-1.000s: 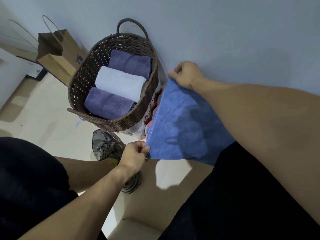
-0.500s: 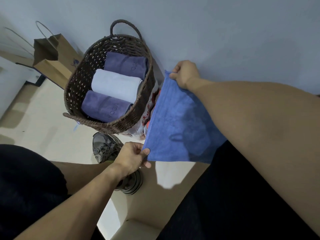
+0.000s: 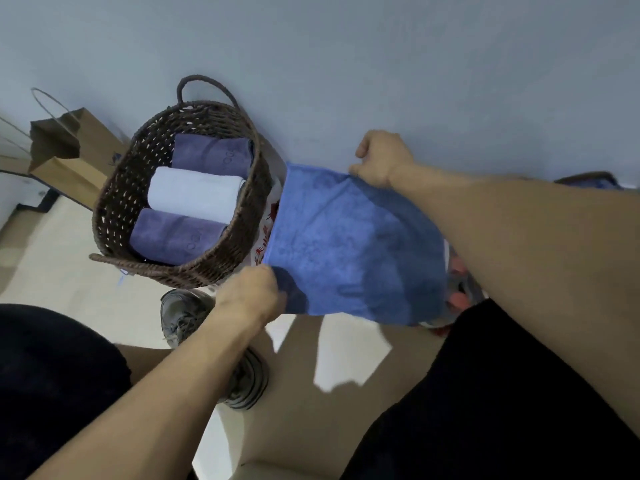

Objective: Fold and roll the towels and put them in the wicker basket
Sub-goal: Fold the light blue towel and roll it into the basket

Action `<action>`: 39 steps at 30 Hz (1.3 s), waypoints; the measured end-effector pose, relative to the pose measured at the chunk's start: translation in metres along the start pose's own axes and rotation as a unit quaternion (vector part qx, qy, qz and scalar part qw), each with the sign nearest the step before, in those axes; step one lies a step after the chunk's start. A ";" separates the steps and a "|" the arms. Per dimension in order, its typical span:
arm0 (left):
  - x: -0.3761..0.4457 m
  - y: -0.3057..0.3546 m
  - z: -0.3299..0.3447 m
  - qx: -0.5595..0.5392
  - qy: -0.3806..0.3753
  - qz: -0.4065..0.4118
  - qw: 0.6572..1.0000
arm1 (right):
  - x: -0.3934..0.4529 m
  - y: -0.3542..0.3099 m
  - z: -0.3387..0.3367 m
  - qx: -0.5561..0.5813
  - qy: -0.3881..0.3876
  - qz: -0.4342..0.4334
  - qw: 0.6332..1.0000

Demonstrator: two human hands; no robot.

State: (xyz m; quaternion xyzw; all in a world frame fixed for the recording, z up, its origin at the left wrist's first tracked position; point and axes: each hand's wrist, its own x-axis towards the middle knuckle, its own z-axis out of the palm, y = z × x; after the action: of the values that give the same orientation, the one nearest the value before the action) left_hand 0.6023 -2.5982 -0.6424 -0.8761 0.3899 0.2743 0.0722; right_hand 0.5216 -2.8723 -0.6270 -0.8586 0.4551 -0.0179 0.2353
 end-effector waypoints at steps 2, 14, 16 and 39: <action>0.013 0.025 -0.019 -0.032 0.069 0.056 0.996 | -0.017 0.022 -0.019 -0.018 -0.015 0.036 0.999; 0.123 0.058 -0.054 0.042 0.073 0.207 0.975 | -0.140 0.092 -0.019 0.065 -0.196 0.234 0.950; 0.128 0.058 -0.053 0.041 0.068 0.203 0.976 | -0.146 0.094 -0.006 -0.027 -0.182 0.181 0.966; 0.145 0.162 -0.067 0.029 0.071 0.287 0.955 | -0.121 0.100 -0.020 0.052 -0.108 0.299 0.947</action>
State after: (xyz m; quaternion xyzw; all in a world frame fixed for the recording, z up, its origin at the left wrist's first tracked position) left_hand 0.5930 -2.8252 -0.6506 -0.7424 0.6364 0.2091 -0.0124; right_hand 0.3684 -2.8314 -0.6292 -0.6663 0.6615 0.1221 0.3219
